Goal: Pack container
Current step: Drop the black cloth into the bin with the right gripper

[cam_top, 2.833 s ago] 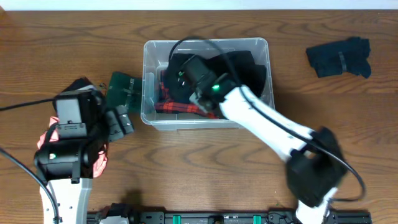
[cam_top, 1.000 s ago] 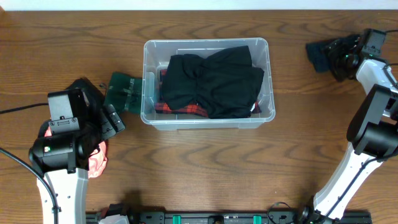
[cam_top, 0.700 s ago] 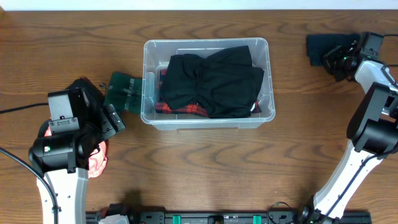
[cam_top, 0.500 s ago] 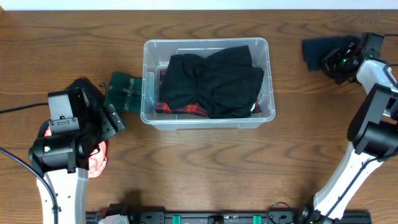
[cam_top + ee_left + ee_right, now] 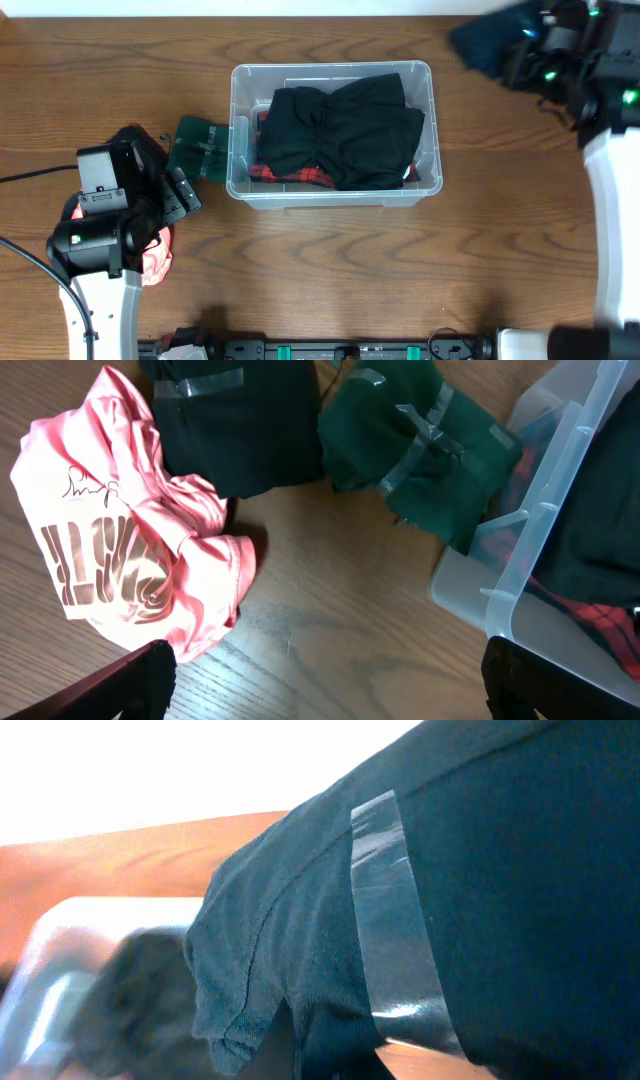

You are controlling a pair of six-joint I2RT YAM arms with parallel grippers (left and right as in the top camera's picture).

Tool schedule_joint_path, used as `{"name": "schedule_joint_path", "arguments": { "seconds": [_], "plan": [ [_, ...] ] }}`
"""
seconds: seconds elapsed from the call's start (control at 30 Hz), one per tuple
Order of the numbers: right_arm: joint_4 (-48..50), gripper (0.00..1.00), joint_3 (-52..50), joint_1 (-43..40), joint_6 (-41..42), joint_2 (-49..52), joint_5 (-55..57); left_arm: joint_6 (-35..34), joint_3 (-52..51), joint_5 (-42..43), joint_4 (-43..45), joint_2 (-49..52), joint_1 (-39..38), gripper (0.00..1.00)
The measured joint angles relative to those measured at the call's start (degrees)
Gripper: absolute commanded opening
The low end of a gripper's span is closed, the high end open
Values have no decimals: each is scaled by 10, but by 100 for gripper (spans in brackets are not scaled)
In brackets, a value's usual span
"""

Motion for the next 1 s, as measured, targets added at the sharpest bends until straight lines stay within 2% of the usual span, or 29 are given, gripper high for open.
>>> {"name": "schedule_joint_path", "arguments": {
  "seconds": [0.1,0.27,0.53,0.7,1.0],
  "plan": [
    [-14,1,0,75,-7,-27,4,0,0,0,0,0,0,98],
    [-16,1,-1,199,56,-23,46,0,0,0,0,0,0,98],
    [26,1,-1,353,119,46,118,0,0,0,-5,0,0,98],
    [54,1,-1,407,93,134,116,0,0,0,-5,0,0,98],
    [46,1,-2,445,-30,289,61,0,0,0,-5,0,0,98]
  ]
}}
